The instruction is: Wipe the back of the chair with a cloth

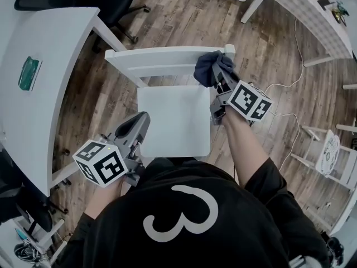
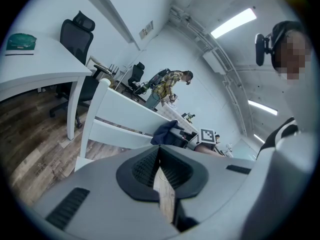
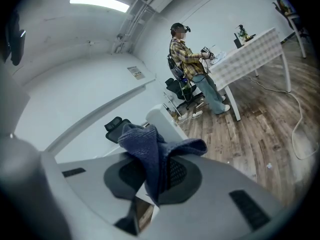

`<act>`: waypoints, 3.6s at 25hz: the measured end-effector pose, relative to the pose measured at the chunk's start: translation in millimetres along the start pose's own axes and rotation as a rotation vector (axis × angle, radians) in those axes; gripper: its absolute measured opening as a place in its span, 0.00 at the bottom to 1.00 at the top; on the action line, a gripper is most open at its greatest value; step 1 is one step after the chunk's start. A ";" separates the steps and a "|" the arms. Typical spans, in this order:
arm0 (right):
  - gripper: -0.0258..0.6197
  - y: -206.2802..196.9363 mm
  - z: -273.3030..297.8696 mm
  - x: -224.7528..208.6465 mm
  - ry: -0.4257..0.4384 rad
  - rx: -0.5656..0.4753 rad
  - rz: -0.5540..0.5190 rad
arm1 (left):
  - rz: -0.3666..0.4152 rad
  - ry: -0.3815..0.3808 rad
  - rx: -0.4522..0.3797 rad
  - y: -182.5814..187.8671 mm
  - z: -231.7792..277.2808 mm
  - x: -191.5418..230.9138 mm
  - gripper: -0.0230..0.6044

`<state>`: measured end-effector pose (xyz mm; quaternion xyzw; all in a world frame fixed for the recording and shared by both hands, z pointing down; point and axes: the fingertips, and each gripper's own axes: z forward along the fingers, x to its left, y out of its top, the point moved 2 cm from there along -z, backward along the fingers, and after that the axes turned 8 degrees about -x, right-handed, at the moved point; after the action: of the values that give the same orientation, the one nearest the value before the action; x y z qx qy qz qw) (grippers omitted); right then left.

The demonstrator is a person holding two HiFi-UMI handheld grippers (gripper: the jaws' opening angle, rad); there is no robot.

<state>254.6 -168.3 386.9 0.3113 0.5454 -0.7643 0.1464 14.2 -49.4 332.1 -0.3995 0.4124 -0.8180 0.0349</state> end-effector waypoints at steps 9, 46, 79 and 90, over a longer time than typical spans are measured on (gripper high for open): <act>0.12 -24.6 -4.9 40.2 0.081 0.028 -0.061 | -0.067 0.020 -0.023 -2.0 -23.3 38.1 0.06; 0.12 -183.6 128.7 176.7 0.126 0.233 -0.219 | -0.272 0.139 -0.170 5.4 -153.4 197.3 0.06; 0.12 -139.2 89.5 102.2 0.072 0.199 -0.201 | -0.244 0.095 -0.124 -27.9 -101.0 121.9 0.06; 0.12 -94.4 53.8 30.7 0.008 0.155 -0.180 | -0.215 0.055 -0.049 -49.8 -53.0 77.3 0.06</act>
<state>161.0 -180.3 448.8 0.2746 0.5111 -0.8129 0.0504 -60.9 -12.2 397.3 -0.4198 0.3877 -0.8173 -0.0742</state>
